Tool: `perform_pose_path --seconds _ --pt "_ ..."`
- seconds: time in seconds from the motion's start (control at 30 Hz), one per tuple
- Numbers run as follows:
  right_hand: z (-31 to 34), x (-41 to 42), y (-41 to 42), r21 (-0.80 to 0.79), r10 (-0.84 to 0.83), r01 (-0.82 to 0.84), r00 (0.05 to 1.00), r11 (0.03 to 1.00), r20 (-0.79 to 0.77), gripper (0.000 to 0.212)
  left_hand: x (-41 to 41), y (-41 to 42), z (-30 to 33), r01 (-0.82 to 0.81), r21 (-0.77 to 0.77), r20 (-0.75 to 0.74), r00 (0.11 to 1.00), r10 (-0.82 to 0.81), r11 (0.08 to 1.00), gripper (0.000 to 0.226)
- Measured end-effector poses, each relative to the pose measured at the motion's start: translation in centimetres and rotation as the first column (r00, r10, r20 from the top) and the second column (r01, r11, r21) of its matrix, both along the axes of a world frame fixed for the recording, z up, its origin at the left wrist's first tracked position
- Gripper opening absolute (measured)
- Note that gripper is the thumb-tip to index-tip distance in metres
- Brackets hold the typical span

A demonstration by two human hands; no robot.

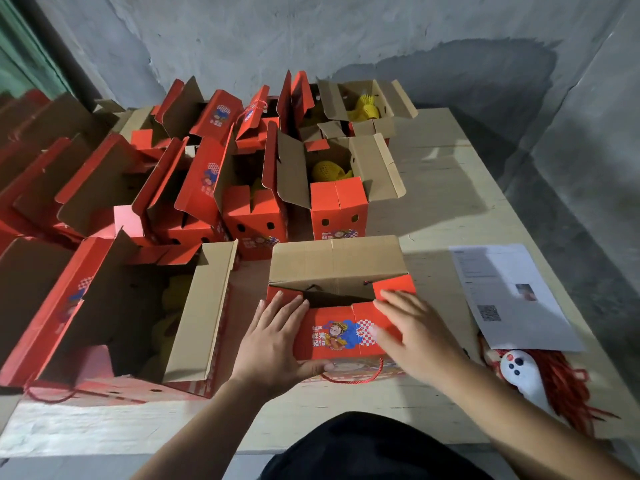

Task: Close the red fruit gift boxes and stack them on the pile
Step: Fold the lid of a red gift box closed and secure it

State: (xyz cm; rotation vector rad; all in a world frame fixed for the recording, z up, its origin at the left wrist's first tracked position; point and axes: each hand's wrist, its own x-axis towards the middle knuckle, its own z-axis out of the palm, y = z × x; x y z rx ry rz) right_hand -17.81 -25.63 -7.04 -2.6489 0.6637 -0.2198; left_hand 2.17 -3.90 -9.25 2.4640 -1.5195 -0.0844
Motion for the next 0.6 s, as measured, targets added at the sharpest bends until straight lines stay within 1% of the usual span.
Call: perform_pose_path --seconds 0.03,0.07,0.1,0.13,0.17,0.2,0.23,0.27,0.3,0.33,0.37,0.4,0.43,0.47,0.5,0.53,0.57,0.6 --pt "0.0 0.5 -0.8 0.045 -0.082 0.079 0.994 0.996 0.069 0.063 0.0 0.0 0.0 0.0 -0.002 0.01 1.0 0.0 1.0 0.119" --pt "0.2 1.3 -1.8 0.124 -0.185 0.172 0.977 0.977 0.105 0.061 -0.1 -0.1 0.0 -0.007 -0.009 0.012 1.0 0.007 1.0 0.119" --pt "0.4 2.2 -3.0 0.273 -0.299 0.264 0.95 0.925 0.094 0.068 -0.1 -0.2 0.0 -0.015 -0.021 0.008 1.0 0.015 1.0 0.119" --pt "0.8 3.1 -4.2 0.474 -0.398 0.339 0.917 0.813 0.027 0.077 -0.2 -0.2 0.1 -0.021 -0.027 0.0 1.0 0.021 0.999 0.118" --pt "1.3 4.1 -5.2 0.68 -0.47 0.382 0.881 0.626 -0.062 0.083 -0.3 -0.2 0.1 -0.023 -0.026 -0.006 1.0 0.023 0.999 0.119" --pt "1.6 4.9 -6.1 0.833 -0.511 0.37 0.85 0.412 -0.126 0.083 -0.3 -0.1 0.2 -0.024 -0.023 -0.007 1.0 0.024 0.999 0.119" --pt "1.7 5.6 -6.8 0.922 -0.554 0.31 0.821 0.233 -0.137 0.079 -0.3 -0.1 0.2 -0.023 -0.023 -0.004 1.0 0.023 0.999 0.12" --pt "1.7 5.9 -7.2 0.958 -0.603 0.247 0.789 0.142 -0.114 0.074 -0.3 -0.1 0.2 -0.025 -0.027 0.003 1.0 0.025 0.999 0.12" --pt "1.7 6.2 -7.3 0.97 -0.649 0.209 0.756 0.121 -0.082 0.07 -0.3 -0.1 0.2 -0.03 -0.035 0.01 1.0 0.03 0.999 0.12" --pt "2.0 6.1 -7.0 0.967 -0.677 0.201 0.735 0.159 -0.042 0.067 -0.3 -0.2 0.2 -0.037 -0.05 0.018 0.999 0.038 0.998 0.119" --pt "2.3 5.9 -6.5 0.949 -0.676 0.208 0.737 0.236 0.007 0.064 -0.3 -0.2 0.2 -0.046 -0.07 0.025 0.999 0.048 0.996 0.117" --pt "2.7 5.5 -5.8 0.907 -0.634 0.215 0.77 0.361 0.069 0.063 -0.4 -0.1 0.2 -0.055 -0.1 0.036 0.998 0.058 0.993 0.116" --pt "2.6 5.0 -5.3 0.834 -0.563 0.214 0.816 0.508 0.133 0.062 -0.5 0.0 0.1 -0.065 -0.14 0.042 0.997 0.072 0.988 0.113" --pt "2.3 4.4 -5.0 0.734 -0.466 0.191 0.864 0.652 0.19 0.057 -0.8 0.1 0.0 -0.087 -0.198 0.032 0.995 0.095 0.976 0.108" --pt "1.7 3.7 -4.9 0.627 -0.356 0.143 0.906 0.766 0.229 0.049 -1.1 0.1 -0.2 -0.124 -0.274 -0.006 0.992 0.128 0.954 0.099" --pt "1.1 3.1 -4.8 0.535 -0.244 0.083 0.94 0.84 0.238 0.042 -1.4 0.1 -0.3 -0.177 -0.359 -0.063 0.984 0.165 0.916 0.089" --pt "0.7 2.7 -4.7 0.468 -0.137 0.015 0.964 0.884 0.227 0.041 -1.6 0.0 -0.4 -0.245 -0.431 -0.134 0.969 0.208 0.868 0.081" --pt "0.4 2.4 -4.8 0.424 -0.058 -0.033 0.978 0.905 0.199 0.05 -1.8 -0.2 -0.4 -0.32 -0.478 -0.2 0.946 0.254 0.818 0.078"
